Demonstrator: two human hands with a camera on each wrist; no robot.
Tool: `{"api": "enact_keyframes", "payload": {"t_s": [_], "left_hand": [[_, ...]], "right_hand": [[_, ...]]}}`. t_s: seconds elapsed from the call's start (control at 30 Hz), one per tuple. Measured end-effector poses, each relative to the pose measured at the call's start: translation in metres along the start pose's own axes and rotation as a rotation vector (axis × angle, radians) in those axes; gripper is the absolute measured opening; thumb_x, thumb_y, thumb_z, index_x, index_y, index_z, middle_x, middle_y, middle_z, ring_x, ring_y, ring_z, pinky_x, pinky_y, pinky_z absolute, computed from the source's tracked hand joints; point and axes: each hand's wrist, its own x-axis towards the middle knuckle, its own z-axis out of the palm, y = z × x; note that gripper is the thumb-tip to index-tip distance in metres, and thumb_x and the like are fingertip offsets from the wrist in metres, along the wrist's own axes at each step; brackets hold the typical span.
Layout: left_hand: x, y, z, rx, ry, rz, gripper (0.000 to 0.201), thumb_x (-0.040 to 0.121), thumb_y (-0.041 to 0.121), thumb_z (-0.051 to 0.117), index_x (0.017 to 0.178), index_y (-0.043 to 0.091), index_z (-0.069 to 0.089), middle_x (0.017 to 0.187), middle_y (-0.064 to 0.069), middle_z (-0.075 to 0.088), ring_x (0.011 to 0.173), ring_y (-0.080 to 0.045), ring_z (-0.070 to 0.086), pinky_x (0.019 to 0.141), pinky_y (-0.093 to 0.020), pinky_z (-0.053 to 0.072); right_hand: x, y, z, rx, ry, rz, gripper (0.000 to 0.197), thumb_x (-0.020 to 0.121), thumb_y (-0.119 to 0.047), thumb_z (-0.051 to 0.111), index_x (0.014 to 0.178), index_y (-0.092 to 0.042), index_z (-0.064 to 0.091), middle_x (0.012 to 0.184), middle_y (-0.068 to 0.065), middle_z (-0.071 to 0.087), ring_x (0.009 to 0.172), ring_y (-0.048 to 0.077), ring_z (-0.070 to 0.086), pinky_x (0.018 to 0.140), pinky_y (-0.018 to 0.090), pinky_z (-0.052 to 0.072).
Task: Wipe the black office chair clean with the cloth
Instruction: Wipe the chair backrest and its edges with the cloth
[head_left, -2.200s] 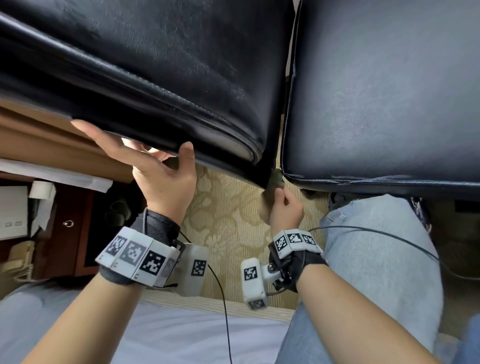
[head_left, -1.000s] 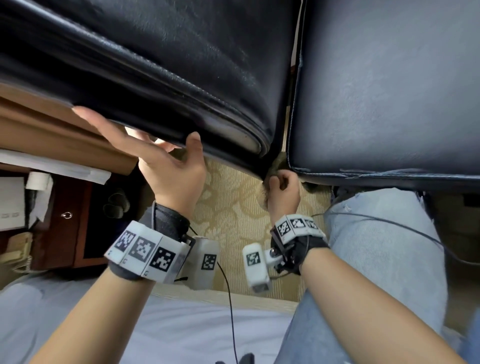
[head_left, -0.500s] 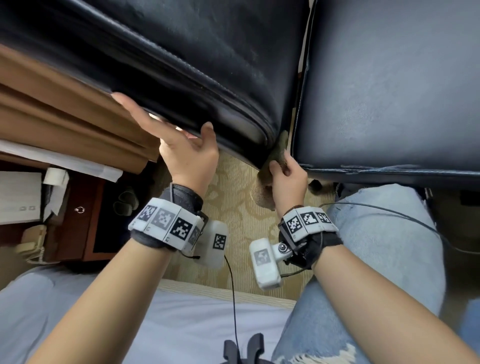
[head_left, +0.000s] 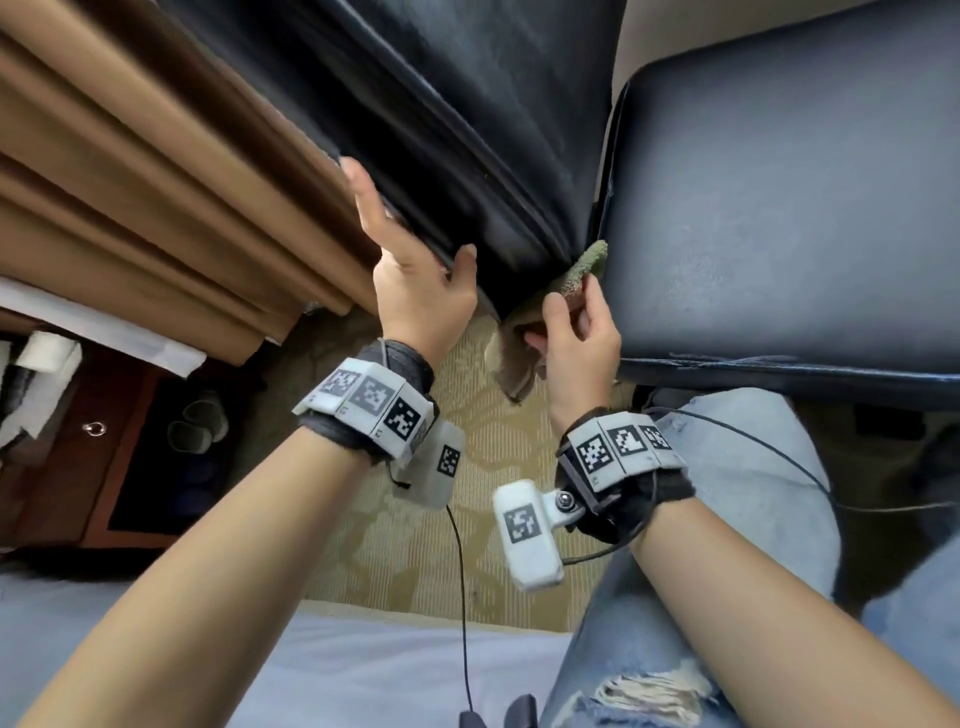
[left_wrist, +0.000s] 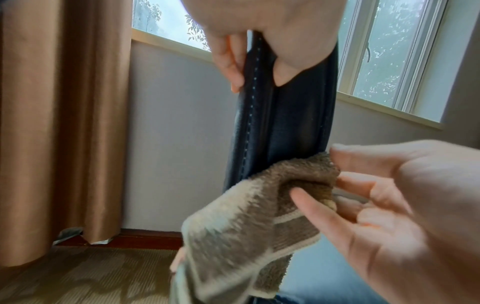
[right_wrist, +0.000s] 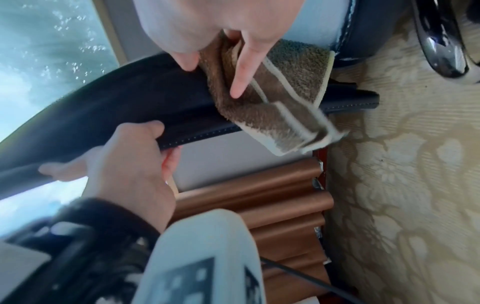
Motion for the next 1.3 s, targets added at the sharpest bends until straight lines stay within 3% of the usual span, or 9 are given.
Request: {"api": "enact_keyframes", "payload": {"t_s": [0.13,0.33,0.5,0.6,0.7,0.8,0.93,1.1,1.3], "left_hand": [[-0.004,0.004,-0.005,-0.096,0.034,0.115,0.091,0.078,0.001,0.063,0.137,-0.02,-0.003,0.07,-0.015,0.063,0.048,-0.014,0.054,0.055,-0.025,0.049],[-0.001,0.0,-0.005,-0.132,0.06,0.134,0.097,0.076,0.005,0.061,0.137,0.005,-0.015,0.075,-0.023,0.064,0.05,-0.025,0.056,0.055,-0.031,0.051],[-0.001,-0.003,-0.001,-0.146,0.002,0.086,0.091,0.078,0.011,0.058,0.14,-0.014,-0.004,0.079,-0.014,0.065,0.045,-0.01,0.046,0.055,-0.021,0.042],[0.002,-0.005,-0.002,-0.12,-0.045,0.08,0.088,0.078,0.019,0.054,0.139,-0.017,0.002,0.108,-0.039,0.057,0.059,-0.021,0.059,0.058,-0.013,0.035],[0.004,-0.005,-0.002,-0.111,-0.052,0.086,0.09,0.078,0.022,0.053,0.14,-0.014,-0.001,0.113,-0.044,0.052,0.065,-0.026,0.062,0.059,-0.013,0.035],[0.004,-0.007,0.0,-0.099,-0.043,0.087,0.09,0.078,0.022,0.053,0.14,-0.014,-0.003,0.117,-0.044,0.05,0.059,-0.01,0.057,0.06,-0.012,0.036],[0.005,-0.012,0.002,-0.092,-0.04,0.091,0.091,0.079,0.029,0.048,0.139,-0.014,-0.004,0.112,-0.049,0.047,0.095,-0.047,0.059,0.068,-0.011,0.035],[0.002,-0.006,0.001,-0.103,-0.017,0.057,0.085,0.078,0.018,0.054,0.137,-0.018,0.004,0.113,-0.041,0.054,0.057,-0.003,0.054,0.056,-0.007,0.033],[0.002,-0.004,-0.001,-0.095,-0.017,0.042,0.087,0.078,0.018,0.053,0.138,-0.017,0.002,0.114,-0.044,0.051,0.053,-0.003,0.051,0.056,-0.006,0.032]], "right_hand": [[0.009,0.001,0.01,-0.019,0.035,-0.002,0.059,0.088,-0.005,0.058,0.142,-0.017,0.036,0.11,0.001,0.056,0.078,0.008,0.062,0.069,0.033,0.058],[0.023,0.017,0.012,0.017,0.115,-0.046,0.055,0.085,-0.003,0.064,0.136,-0.016,0.048,0.104,0.011,0.065,0.081,0.019,0.065,0.056,0.027,0.056],[0.03,0.037,0.005,-0.019,0.14,0.038,0.038,0.087,-0.003,0.06,0.123,-0.014,0.058,0.09,0.003,0.066,0.074,0.014,0.063,0.048,0.024,0.053],[0.032,0.046,-0.005,-0.063,0.098,0.119,0.023,0.089,-0.004,0.055,0.107,-0.016,0.063,0.088,0.004,0.065,0.081,0.021,0.063,0.047,0.02,0.051],[0.026,0.042,-0.016,-0.031,0.037,0.156,0.032,0.089,0.0,0.055,0.121,-0.008,0.058,0.099,0.009,0.064,0.082,0.018,0.062,0.048,0.021,0.052],[0.016,0.03,-0.021,0.001,0.058,0.095,0.045,0.086,0.0,0.059,0.13,-0.01,0.052,0.109,0.009,0.065,0.084,0.016,0.064,0.048,0.021,0.052],[0.019,0.006,-0.006,0.026,0.118,-0.047,0.04,0.083,-0.003,0.065,0.122,-0.008,0.056,0.103,0.007,0.068,0.077,0.012,0.067,0.05,0.024,0.055],[0.023,0.01,0.009,0.021,0.186,-0.072,0.027,0.082,-0.012,0.069,0.103,-0.017,0.053,0.085,-0.007,0.066,0.08,0.02,0.067,0.054,0.029,0.056],[0.027,0.029,0.004,0.041,0.14,0.125,0.023,0.086,-0.005,0.063,0.106,-0.005,0.051,0.096,0.012,0.062,0.072,0.017,0.063,0.046,0.024,0.054]]}}
